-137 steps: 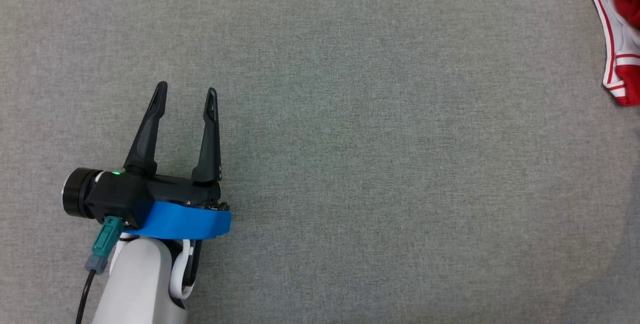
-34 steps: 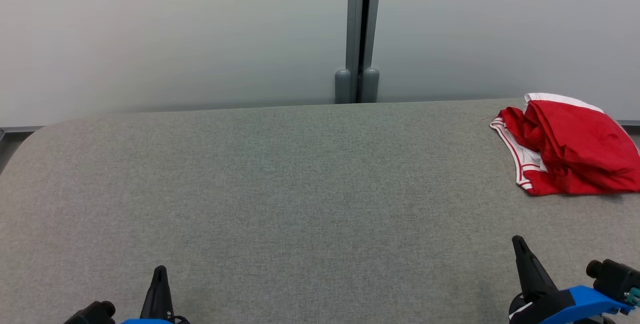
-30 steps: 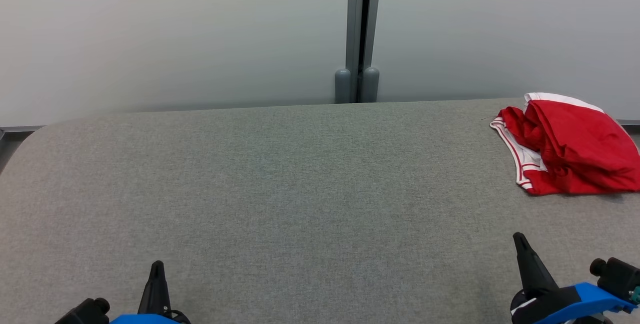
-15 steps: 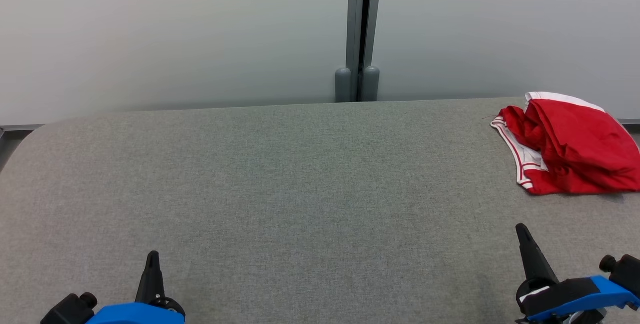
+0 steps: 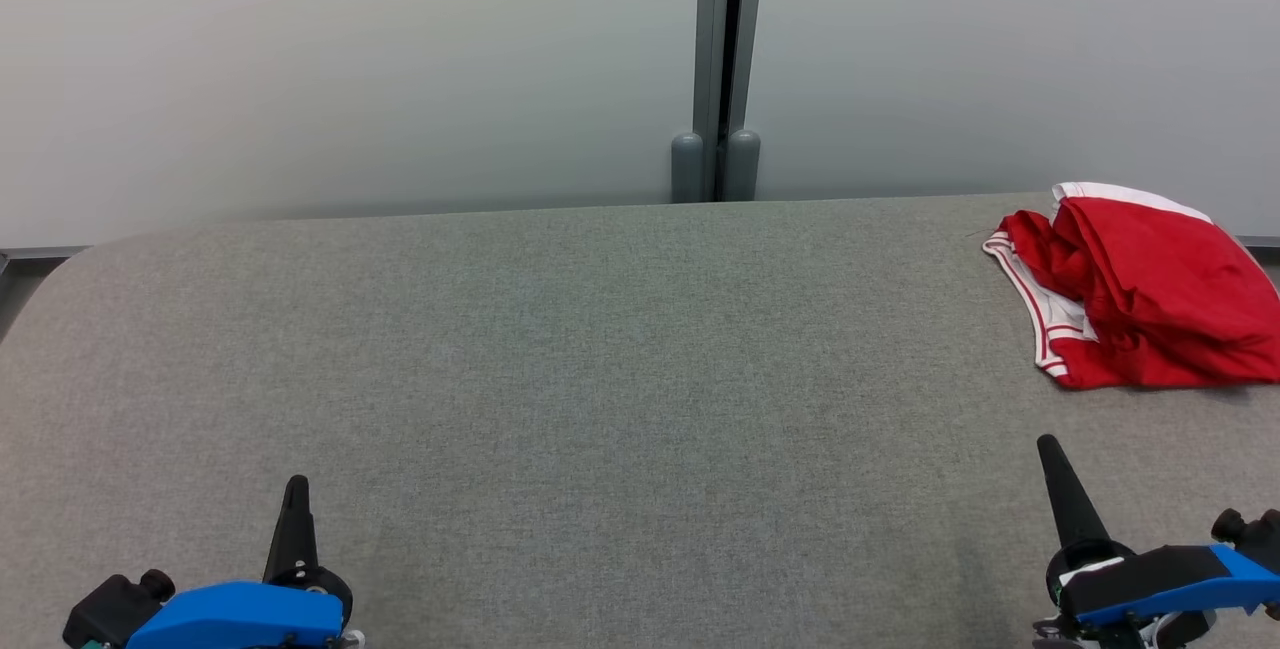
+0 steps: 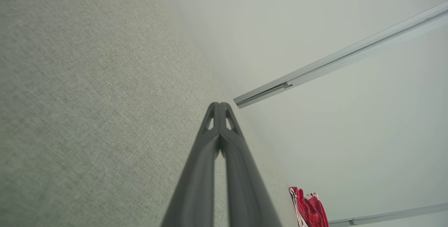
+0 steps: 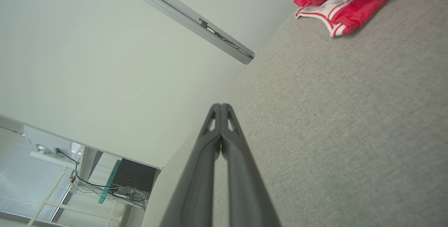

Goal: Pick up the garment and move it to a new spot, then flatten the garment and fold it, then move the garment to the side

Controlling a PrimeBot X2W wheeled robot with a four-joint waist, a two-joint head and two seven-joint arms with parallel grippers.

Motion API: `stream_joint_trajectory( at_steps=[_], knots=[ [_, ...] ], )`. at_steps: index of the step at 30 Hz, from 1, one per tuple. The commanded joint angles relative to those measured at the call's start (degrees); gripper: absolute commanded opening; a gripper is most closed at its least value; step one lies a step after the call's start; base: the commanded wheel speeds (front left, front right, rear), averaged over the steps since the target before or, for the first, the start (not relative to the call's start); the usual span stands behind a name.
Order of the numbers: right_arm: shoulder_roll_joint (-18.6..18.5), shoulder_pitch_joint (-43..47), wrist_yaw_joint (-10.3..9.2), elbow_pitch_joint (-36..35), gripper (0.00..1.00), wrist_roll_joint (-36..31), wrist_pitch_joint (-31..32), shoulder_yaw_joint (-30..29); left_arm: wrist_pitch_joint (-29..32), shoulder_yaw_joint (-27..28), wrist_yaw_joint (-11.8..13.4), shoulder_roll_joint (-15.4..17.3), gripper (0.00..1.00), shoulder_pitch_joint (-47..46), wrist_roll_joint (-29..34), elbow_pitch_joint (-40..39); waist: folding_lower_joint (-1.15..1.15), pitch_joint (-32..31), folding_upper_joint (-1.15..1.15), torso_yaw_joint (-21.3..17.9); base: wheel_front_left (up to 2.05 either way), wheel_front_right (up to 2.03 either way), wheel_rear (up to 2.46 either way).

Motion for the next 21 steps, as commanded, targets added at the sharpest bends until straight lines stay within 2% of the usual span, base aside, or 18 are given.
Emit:
stream_joint_trajectory(
  at_steps=[1,21],
  knots=[
    [-0.1,-1.4,0.02,-0.5,0.00,1.7,0.2,-0.2,0.4,0.3,-0.4,0.1,0.00,-1.5,-1.6,-0.9,0.00,0.0,0.00,0.0,0.00,0.00,0.00],
    [0.0,-2.7,0.02,-0.1,0.00,13.4,1.5,-0.6,3.5,1.6,-0.8,0.0,0.00,-3.1,-12.7,-2.2,0.00,0.3,0.00,0.0,0.00,0.00,0.00]
  ],
)
